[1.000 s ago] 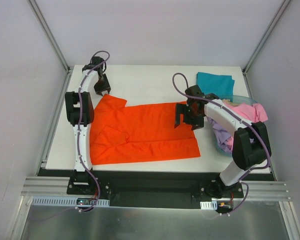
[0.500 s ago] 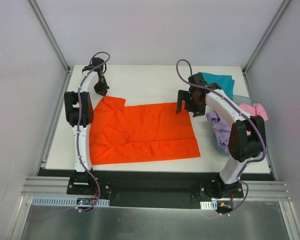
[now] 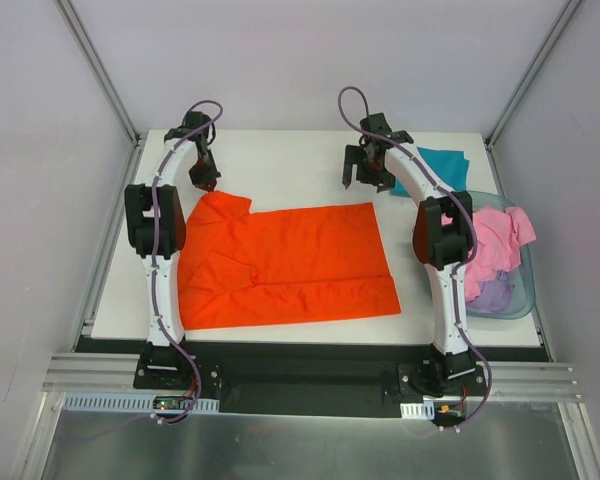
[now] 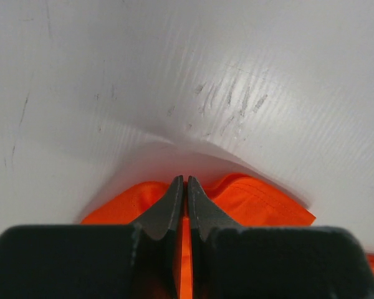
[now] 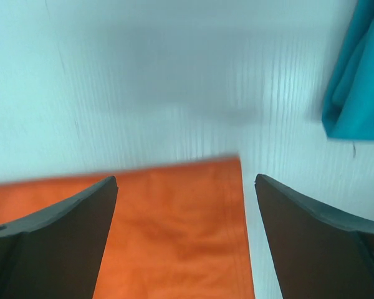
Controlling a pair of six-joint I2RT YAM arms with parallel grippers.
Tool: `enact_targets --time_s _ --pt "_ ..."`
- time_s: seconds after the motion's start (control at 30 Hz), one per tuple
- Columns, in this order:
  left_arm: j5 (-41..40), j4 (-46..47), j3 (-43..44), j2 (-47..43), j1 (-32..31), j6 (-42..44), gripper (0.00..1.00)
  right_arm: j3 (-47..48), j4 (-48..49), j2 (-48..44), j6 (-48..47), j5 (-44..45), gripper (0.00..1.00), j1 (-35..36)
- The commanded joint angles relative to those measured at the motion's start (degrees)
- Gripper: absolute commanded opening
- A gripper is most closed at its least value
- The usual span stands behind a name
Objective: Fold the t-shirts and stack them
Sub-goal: Grap the side of the flattened tshirt furthest away from the robot with both arms
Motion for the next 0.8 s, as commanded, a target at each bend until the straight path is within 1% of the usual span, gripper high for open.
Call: enact_targets --time_s 0.0,0.03,0.07,0.13,0.17,0.23,0.27,0.33,0.37,0.43,0.47,0.53,0.57,0.63,0.67,0.73,0.77 --pt "-1.0 -1.45 -0.57 -6.59 -0.59 0.43 0.0 9.97 -5.65 5.84 -1.12 0.54 0.94 -2.0" --pt "-0.91 -1.45 -0.57 -6.68 -0.86 0.26 0.0 9.45 -5.3 6.28 -0.59 0.45 0.92 -2.26" --pt "-0.91 -1.45 -0.57 -6.86 -0.77 0.08 0.0 8.48 -4.78 6.28 -0.15 0.45 0.86 -2.35" --pt "-0.91 -1.54 -0.66 -6.86 -1.03 -0.09 0.0 6.11 -3.46 6.28 1.08 0.19 0.8 -2.88" --pt "-0.91 -1.45 -0.66 -6.86 -1.03 -0.27 0.0 5.93 -3.37 6.54 1.35 -0.25 0.74 -3.14" --pt "-1.17 -1.45 -0.75 -6.95 -1.21 -0.27 0.0 5.84 -3.63 7.42 1.88 -2.88 0.68 -3.4" --pt "-2.22 -1.37 -0.75 -6.86 -1.21 -0.62 0.0 5.66 -4.24 7.6 1.97 -3.5 0.62 -3.49" --pt "-3.28 -1.54 -0.83 -6.95 -1.21 -0.97 0.0 4.7 -4.68 7.6 2.05 -3.59 0.57 -3.49" --pt "-3.54 -1.45 -0.92 -7.03 -1.21 -1.06 0.0 3.83 -4.77 7.42 2.05 -3.51 0.51 -3.49" --pt "-3.63 -1.45 -1.01 -7.21 -1.21 -1.24 0.0 0.94 -4.68 6.55 2.23 -3.51 0.47 -3.49" --pt "-3.55 -1.45 -1.19 -7.38 -1.21 -1.15 0.0 -0.04 -4.16 6.02 2.4 -3.51 0.42 -3.49" --pt "-3.63 -1.54 -1.27 -7.47 -1.21 -1.32 0.0 -2.58 -3.63 5.14 2.58 -4.81 0.39 -3.49" --pt "-3.81 -1.54 -1.36 -7.65 -1.21 -1.41 0.0 -3.21 -3.28 4.88 2.49 -5.78 0.33 -3.49" --pt "-4.6 -1.45 -1.71 -8.0 -1.21 -1.76 0.0 -4.44 -2.66 4.0 2.85 -7.28 0.29 -3.41" --pt "-4.69 -1.45 -1.89 -8.17 -1.21 -1.94 0.0 -5.75 -1.44 3.65 3.02 -7.63 0.23 -3.23" --pt "-4.78 -1.45 -2.07 -8.53 -1.21 -1.94 0.0 -6.55 -0.38 2.68 3.11 -8.69 0.17 -3.14" --pt "-4.86 -1.54 -2.15 -8.62 -1.3 -2.03 0.0 -6.99 0.49 2.33 3.11 -8.95 0.1 -3.14"
